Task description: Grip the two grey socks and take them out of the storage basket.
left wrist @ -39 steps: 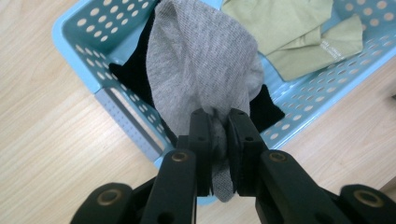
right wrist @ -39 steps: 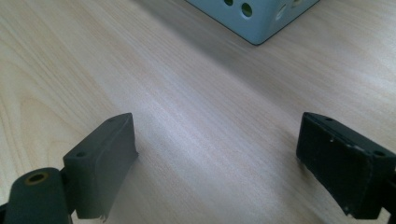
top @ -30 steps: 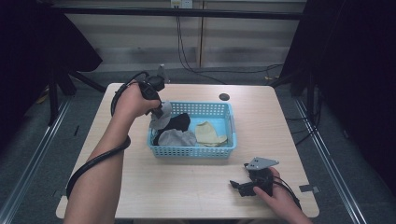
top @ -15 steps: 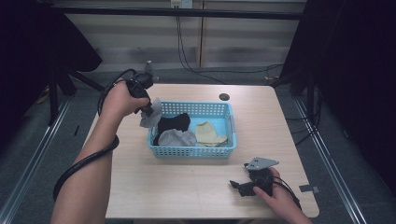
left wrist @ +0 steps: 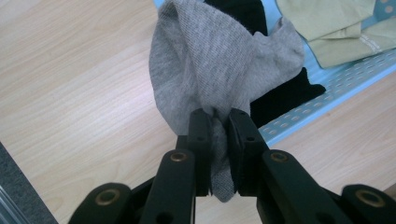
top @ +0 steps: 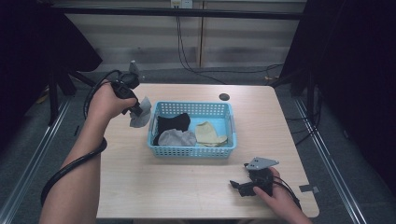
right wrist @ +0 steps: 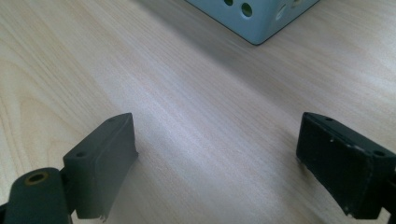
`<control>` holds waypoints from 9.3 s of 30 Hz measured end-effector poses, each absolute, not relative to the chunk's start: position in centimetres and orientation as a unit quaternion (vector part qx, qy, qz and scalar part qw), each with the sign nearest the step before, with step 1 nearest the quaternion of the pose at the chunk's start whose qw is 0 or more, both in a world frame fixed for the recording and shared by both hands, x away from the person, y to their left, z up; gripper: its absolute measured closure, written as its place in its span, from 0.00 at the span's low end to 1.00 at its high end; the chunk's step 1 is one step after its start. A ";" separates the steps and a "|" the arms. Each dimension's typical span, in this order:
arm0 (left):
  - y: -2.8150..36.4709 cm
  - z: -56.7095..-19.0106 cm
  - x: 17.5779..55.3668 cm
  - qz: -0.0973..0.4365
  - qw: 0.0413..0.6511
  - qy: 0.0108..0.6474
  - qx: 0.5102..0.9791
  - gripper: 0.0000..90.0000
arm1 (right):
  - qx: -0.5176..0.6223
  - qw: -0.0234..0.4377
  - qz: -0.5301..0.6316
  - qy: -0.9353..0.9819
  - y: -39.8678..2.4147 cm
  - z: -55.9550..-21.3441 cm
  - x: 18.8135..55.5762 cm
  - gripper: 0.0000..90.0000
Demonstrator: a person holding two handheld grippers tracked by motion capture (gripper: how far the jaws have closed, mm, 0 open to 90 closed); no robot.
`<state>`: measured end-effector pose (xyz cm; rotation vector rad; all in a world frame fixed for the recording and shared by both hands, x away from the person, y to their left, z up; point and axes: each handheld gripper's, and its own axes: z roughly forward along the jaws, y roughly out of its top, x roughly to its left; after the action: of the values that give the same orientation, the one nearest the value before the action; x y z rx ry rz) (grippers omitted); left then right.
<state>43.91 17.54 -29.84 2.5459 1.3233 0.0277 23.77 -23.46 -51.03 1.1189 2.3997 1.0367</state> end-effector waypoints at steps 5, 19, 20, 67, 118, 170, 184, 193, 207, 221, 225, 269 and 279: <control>18.7 -30.3 43.7 0.009 0.139 0.466 0.874 0.89 | 0.389 0.149 0.361 0.835 -23.5 -51.0 23.8 0.13; 21.6 -32.4 43.4 0.007 0.135 0.495 0.858 0.89 | 0.389 0.149 0.360 0.835 -23.5 -51.0 23.8 0.13; 21.7 -32.7 43.4 0.006 0.137 0.496 0.857 0.89 | 0.389 0.149 0.360 0.835 -23.5 -51.0 23.8 0.13; 21.2 -38.1 43.1 0.007 0.149 0.519 0.841 0.63 | 0.389 0.149 0.362 0.834 -23.4 -51.0 23.8 0.13; 9.5 -38.7 43.9 0.001 0.209 0.420 0.883 0.38 | 0.389 0.149 0.362 0.834 -23.4 -51.1 23.8 0.13; 6.4 -45.1 46.0 -0.009 0.185 0.406 0.895 0.38 | 0.390 0.149 0.362 0.834 -23.4 -51.1 23.8 0.13; 6.8 -45.0 45.6 -0.026 0.151 0.400 0.903 0.86 | 0.389 0.150 0.362 0.834 -23.5 -51.1 23.8 0.13; 5.6 -44.2 45.7 -0.022 0.130 0.394 0.909 1.00 | 0.390 0.149 0.362 0.834 -23.4 -51.0 23.8 0.13; 6.1 -44.6 46.1 0.009 0.168 0.449 0.877 0.60 | 0.389 0.149 0.362 0.834 -23.4 -51.1 23.8 0.13; 5.5 -45.5 46.1 -0.005 0.121 0.430 0.895 0.96 | 0.388 0.150 0.362 0.834 -23.5 -51.1 23.8 0.13; 5.3 -44.5 46.1 -0.003 0.113 0.421 0.900 0.96 | 0.389 0.149 0.362 0.834 -23.4 -51.1 23.8 0.13; 8.8 -32.4 45.9 0.004 0.115 0.400 0.909 0.96 | 0.389 0.149 0.361 0.834 -23.5 -51.0 23.8 0.13; 10.7 -30.1 46.1 0.010 0.117 0.410 0.905 0.96 | 0.386 0.148 0.363 0.835 -23.5 -51.0 23.7 0.13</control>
<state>46.06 10.70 -30.06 2.6476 1.1991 0.0297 23.68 -23.53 -51.03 1.1095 2.4025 1.0429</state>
